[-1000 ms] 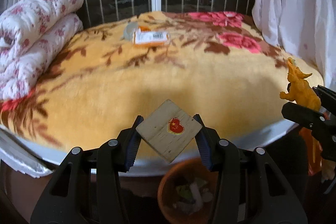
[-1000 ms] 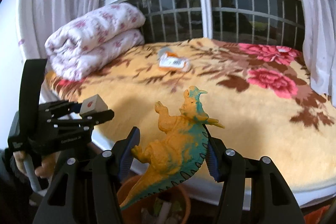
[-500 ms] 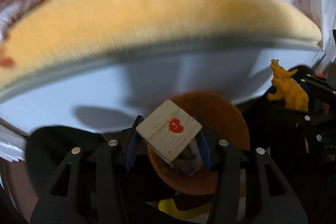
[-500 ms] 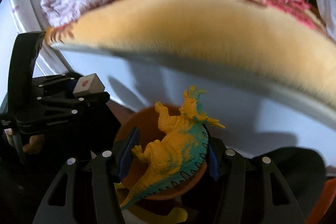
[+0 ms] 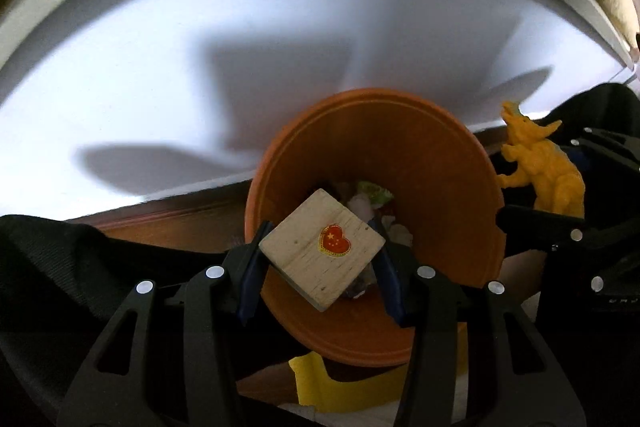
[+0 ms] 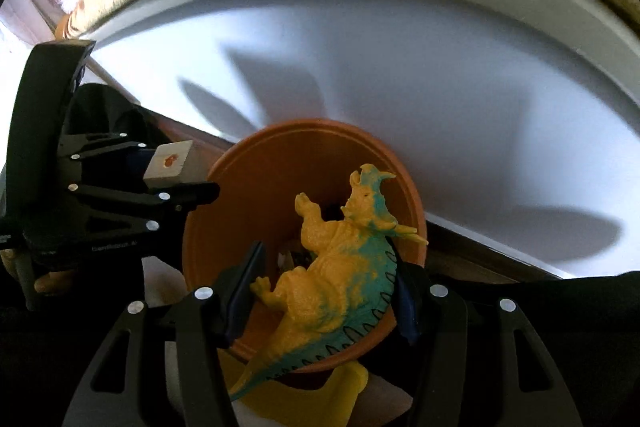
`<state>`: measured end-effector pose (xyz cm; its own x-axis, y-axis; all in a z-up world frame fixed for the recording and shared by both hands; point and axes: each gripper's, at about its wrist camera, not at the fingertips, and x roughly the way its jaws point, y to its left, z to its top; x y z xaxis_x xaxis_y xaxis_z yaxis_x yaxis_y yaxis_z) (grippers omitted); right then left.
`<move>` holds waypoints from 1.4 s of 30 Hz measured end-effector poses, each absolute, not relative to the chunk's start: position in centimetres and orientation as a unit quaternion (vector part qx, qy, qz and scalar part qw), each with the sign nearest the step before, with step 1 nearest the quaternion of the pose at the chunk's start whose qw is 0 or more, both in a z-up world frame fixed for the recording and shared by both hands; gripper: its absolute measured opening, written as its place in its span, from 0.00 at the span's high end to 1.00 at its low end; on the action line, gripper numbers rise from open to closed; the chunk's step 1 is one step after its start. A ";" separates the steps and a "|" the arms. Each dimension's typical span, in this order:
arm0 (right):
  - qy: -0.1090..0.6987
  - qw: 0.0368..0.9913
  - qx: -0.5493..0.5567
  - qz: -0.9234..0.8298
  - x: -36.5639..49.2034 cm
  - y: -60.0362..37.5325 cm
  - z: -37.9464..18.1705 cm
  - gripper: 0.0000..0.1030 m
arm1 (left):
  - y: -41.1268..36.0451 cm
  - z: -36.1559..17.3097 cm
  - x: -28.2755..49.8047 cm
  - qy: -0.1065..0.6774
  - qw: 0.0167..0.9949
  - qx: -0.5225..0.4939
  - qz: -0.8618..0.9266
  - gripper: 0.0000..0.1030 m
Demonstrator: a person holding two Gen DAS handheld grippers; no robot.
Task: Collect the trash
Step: 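Carry dinosaur and wooden block over the orange bucket and open both tools, then grasp the orange-white snack bag with right tool while left tool grasps the clear plastic cup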
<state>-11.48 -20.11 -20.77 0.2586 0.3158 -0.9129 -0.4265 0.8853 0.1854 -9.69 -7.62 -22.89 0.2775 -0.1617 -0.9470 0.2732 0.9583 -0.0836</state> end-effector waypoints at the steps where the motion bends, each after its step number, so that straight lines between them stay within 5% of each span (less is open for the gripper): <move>1: 0.563 0.791 -0.050 0.234 -11.5 -20.1 -20.8 0.45 | -7.6 -23.0 -9.6 0.586 0.797 0.048 -0.136 0.54; 7: 0.574 0.785 -0.045 0.229 -10.9 -20.6 -21.3 0.41 | -7.2 -23.3 -9.5 0.590 0.796 0.049 -0.123 0.51; 8: 0.575 0.785 -0.044 0.228 -10.8 -20.6 -21.3 0.30 | -7.3 -23.2 -9.3 0.591 0.796 0.051 -0.119 0.41; 10: 0.566 0.794 -0.045 0.219 -11.0 -20.7 -20.9 0.24 | -7.5 -23.3 -9.2 0.588 0.799 0.053 -0.113 0.31; 23: 0.534 0.826 -0.019 0.177 -12.8 -24.5 -17.9 0.20 | -6.2 -21.0 -10.0 0.570 0.814 0.017 -0.116 0.30; 32: 0.451 0.871 -0.019 0.194 -13.8 -25.7 -8.5 0.14 | -4.0 -12.1 -11.8 0.464 0.879 -0.001 -0.108 0.30; 35: 0.420 0.884 -0.025 0.203 -13.0 -25.1 -5.5 0.11 | -2.9 -8.0 -11.7 0.410 0.907 -0.004 -0.091 0.19; 42: 0.374 0.903 -0.001 0.212 -8.5 -24.0 -0.4 0.10 | -0.1 -2.5 -7.4 0.335 0.941 -0.026 -0.034 0.17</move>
